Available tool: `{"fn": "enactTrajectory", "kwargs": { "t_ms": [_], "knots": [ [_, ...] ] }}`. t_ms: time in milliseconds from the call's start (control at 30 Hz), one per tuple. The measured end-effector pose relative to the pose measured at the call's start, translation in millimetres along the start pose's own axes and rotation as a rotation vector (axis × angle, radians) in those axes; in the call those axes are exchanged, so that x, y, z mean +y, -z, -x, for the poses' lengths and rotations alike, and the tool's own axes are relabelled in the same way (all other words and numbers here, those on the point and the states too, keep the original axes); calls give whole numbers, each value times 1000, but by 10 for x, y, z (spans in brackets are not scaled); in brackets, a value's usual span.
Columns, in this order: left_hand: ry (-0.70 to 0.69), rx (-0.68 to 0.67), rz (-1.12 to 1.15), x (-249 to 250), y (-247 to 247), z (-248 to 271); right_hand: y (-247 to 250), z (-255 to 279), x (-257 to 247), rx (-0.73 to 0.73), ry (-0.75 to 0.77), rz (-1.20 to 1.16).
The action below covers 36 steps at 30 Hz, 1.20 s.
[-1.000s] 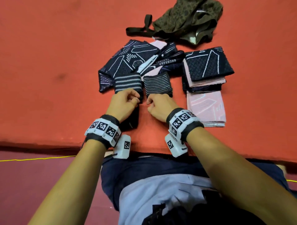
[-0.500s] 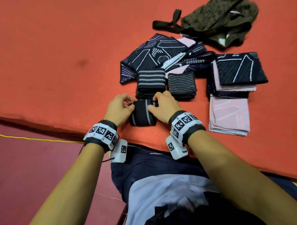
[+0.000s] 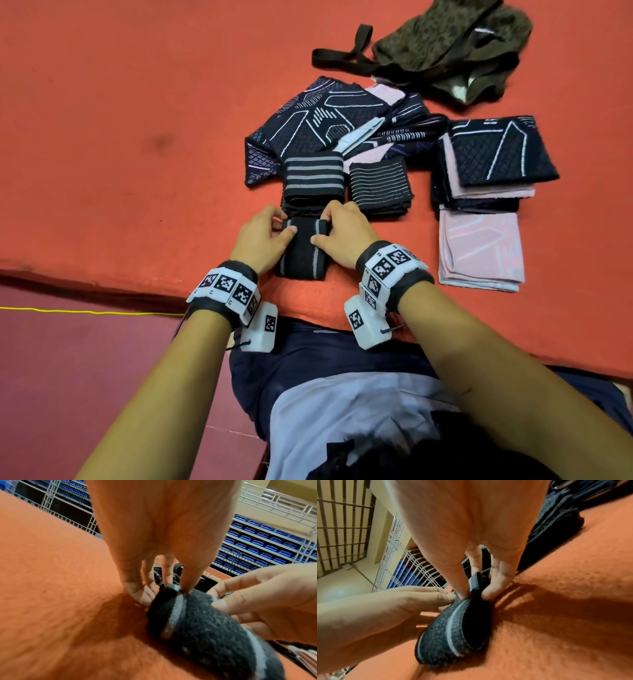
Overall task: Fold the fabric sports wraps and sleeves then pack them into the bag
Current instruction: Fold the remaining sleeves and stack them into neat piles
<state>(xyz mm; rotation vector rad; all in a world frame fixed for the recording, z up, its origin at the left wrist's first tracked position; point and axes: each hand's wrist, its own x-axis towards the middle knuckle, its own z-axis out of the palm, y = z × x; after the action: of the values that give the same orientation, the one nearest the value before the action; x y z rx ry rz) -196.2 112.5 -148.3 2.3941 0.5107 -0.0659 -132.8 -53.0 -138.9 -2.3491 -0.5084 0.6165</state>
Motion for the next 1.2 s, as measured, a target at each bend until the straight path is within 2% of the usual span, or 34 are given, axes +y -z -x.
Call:
{"fn": "enactTrajectory", "kwargs": {
  "t_ms": [100,300,433,633,933,1200],
  "knots": [
    [10,-40,-11,37,21,11,-5,5,11,-3,25,-35],
    [128,-142,148,69,230,-11,228,-27,-66,-30,135,-140],
    [74,-165,225,203,398,-17,374,-116,-130,-8,144,-232],
    [-63,-79,385,509,616,-81,805,-187,-267,58,206,-255],
    [-245,118,453,955,721,-341,1201,-299,-403,272,267,-293],
    [-193,135,385,769,512,-463,939,-395,-325,274,185,-247]
  ]
}}
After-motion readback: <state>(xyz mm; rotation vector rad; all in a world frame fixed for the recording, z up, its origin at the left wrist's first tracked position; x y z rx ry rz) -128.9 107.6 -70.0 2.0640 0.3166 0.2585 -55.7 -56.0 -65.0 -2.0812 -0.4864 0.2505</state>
